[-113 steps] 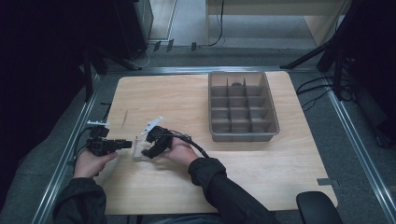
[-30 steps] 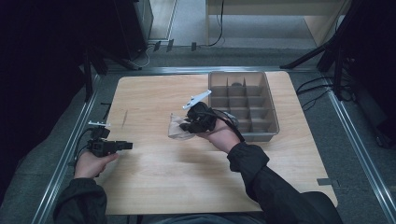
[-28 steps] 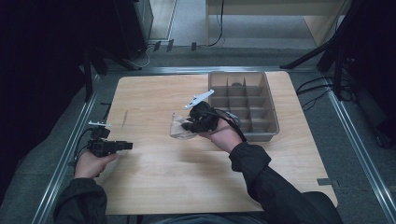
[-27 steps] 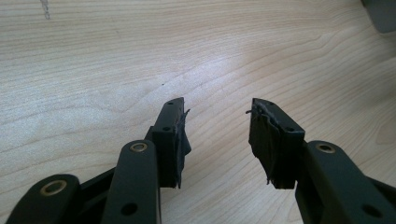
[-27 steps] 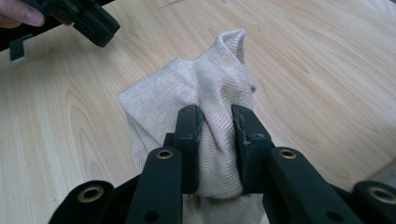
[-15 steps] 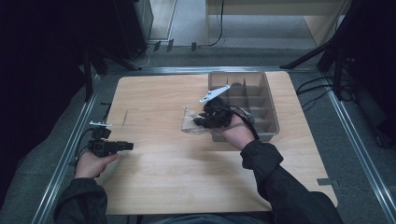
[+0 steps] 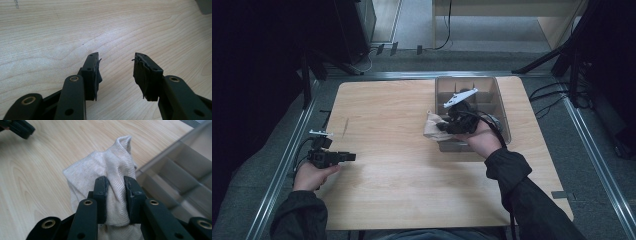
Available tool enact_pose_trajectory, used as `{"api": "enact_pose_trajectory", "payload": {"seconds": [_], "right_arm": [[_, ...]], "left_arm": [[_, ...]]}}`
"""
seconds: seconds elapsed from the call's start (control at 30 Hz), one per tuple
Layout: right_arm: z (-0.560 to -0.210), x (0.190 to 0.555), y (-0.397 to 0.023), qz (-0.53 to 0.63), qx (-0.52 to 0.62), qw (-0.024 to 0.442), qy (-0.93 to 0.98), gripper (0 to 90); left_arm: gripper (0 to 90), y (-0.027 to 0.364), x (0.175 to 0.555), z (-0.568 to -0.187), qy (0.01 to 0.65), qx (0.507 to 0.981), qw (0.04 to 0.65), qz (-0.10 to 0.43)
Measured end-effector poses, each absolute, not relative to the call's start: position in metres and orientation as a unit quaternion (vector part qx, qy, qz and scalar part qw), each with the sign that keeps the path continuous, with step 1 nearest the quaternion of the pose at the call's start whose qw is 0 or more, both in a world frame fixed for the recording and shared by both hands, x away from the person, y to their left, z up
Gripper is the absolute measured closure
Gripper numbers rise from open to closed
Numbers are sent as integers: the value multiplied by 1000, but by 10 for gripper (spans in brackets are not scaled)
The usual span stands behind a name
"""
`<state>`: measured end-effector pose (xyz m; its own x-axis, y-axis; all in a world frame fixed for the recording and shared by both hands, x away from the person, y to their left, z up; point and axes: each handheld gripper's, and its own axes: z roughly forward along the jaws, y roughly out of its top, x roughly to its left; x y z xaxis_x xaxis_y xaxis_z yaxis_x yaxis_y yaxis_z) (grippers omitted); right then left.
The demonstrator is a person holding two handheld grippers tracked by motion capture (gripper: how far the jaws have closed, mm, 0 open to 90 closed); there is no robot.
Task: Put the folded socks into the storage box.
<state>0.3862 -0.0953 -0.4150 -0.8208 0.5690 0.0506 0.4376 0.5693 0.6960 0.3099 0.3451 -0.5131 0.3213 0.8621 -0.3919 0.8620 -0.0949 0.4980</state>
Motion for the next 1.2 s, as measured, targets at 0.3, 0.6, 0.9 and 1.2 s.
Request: {"api": "enact_pose_trajectory", "payload": {"seconds": [0.3,0.6,0.9,1.2], "right_arm": [[-419,393,-120,346,308,110,879,740],[-432,400,-138,310,317,137,885,740],[-451,401,-133,282,316,125,897,739],[-459,401,-115,264,296,115,911,739]], "left_arm": [[549,344,310,-513,582,741,335,-1],[549,344,310,-513,582,741,335,-1],[549,344,310,-514,582,742,334,-1],[548,344,310,-514,581,742,334,-2]]}}
